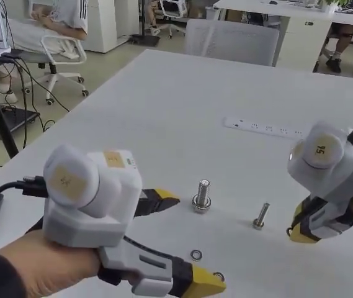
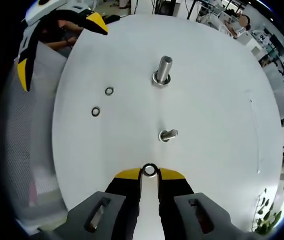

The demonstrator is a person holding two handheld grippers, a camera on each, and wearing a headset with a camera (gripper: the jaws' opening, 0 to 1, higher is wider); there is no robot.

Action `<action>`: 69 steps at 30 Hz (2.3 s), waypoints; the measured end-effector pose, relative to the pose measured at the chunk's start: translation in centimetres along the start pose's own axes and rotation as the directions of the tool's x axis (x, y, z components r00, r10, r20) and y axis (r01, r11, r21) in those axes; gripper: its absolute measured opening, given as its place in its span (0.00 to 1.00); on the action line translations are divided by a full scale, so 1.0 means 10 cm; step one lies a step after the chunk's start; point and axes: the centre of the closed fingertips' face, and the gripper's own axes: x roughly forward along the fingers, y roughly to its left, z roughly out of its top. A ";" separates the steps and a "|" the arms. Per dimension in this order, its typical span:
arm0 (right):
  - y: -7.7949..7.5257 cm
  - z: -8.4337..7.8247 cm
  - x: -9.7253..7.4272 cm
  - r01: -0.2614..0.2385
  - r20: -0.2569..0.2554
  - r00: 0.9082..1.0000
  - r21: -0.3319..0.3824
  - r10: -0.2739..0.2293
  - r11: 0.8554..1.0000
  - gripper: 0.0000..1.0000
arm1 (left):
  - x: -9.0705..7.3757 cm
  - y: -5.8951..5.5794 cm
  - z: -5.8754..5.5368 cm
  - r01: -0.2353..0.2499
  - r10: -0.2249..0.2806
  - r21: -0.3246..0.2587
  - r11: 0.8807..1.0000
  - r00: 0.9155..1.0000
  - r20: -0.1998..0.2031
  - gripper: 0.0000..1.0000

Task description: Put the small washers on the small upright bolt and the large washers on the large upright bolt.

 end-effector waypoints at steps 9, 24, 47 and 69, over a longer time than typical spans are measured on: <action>-0.11 0.17 -0.15 0.033 0.020 0.999 -0.028 -0.033 0.999 0.14 | 0.00 0.00 0.00 0.001 -0.001 0.000 1.000 1.000 0.001 0.83; -0.25 0.35 -0.19 0.049 0.034 0.998 -0.076 -0.047 0.996 0.14 | 0.01 0.01 -0.02 -0.002 0.002 -0.006 1.000 1.000 -0.005 0.83; -0.27 0.42 0.00 0.005 0.005 1.000 -0.115 -0.004 0.993 0.14 | 0.01 0.05 -0.04 -0.011 0.010 -0.020 1.000 1.000 -0.010 0.82; -0.23 0.40 0.10 -0.025 -0.005 1.000 -0.113 0.024 0.993 0.14 | 0.01 0.04 -0.05 -0.018 0.018 -0.026 1.000 1.000 -0.013 0.82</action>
